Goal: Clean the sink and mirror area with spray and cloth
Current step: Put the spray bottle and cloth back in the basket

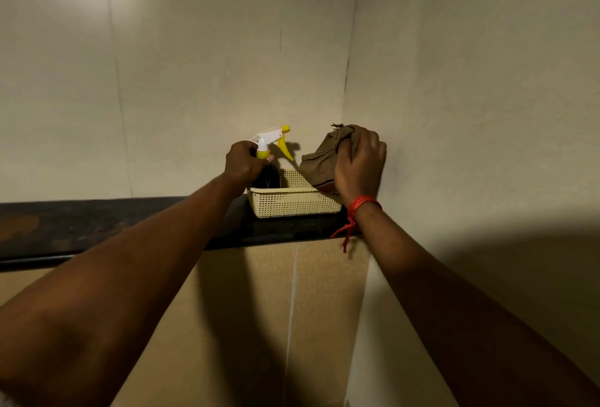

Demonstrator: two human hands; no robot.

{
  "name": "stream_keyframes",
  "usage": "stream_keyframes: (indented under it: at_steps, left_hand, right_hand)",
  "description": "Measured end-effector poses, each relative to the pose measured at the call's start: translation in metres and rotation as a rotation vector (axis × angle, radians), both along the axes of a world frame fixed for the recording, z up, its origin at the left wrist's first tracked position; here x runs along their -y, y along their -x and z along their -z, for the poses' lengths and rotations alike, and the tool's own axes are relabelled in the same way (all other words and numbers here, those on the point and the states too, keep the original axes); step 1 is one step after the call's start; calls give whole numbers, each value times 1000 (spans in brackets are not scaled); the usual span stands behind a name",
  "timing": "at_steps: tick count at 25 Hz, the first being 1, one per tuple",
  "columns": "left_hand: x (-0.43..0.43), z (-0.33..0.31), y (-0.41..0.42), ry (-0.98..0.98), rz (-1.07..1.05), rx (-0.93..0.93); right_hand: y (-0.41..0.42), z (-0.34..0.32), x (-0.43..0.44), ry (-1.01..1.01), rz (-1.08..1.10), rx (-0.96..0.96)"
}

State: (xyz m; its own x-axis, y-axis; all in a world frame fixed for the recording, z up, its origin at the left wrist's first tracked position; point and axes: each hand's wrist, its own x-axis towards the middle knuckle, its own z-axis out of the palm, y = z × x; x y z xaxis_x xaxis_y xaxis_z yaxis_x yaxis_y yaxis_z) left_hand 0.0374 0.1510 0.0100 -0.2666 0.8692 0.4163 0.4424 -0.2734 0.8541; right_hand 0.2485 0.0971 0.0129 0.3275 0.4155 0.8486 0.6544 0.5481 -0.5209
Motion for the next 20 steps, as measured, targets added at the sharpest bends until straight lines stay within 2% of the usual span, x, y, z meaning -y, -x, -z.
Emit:
stream_keyframes:
  at_steps: [2,3,5,6,7,10,11,13,15,16,18,20]
  left_hand:
    - [7,4,1,81,-11,-58]
    - [13,3,1,49,-99,-68]
    - [37,-1,-2,-266,-265,-37]
    - [53,-6,-7,-390,-202,-27]
    - [72,-16,-14,-386,-30,-49]
    - [119,-48,-39,32,508,-133]
    - [130,-56,-42,61,602,-77]
    - [147,-70,-44,-35,651,19]
    - [161,-77,-48,-132,601,-38]
    - [167,-80,-53,-155,575,-97]
    - [177,-80,-63,-177,528,-218]
    - [184,-78,-70,-196,497,-252]
  right_hand:
    - [1,-5,1,-19,-48,-7]
    - [0,-9,3,-19,-62,-22]
    - [-1,-21,13,6,-64,-76]
    - [1,-28,22,15,-53,-108]
    - [3,-34,31,12,-52,-151]
    - [9,-55,65,3,-125,-344]
    - [9,-58,78,21,-126,-369]
    - [-1,-63,101,123,-10,-336]
    - [-16,-67,127,260,152,-242]
    - [-21,-69,139,290,135,-189]
    - [-19,-70,154,377,-119,-31]
    - [-10,-58,171,595,-426,37]
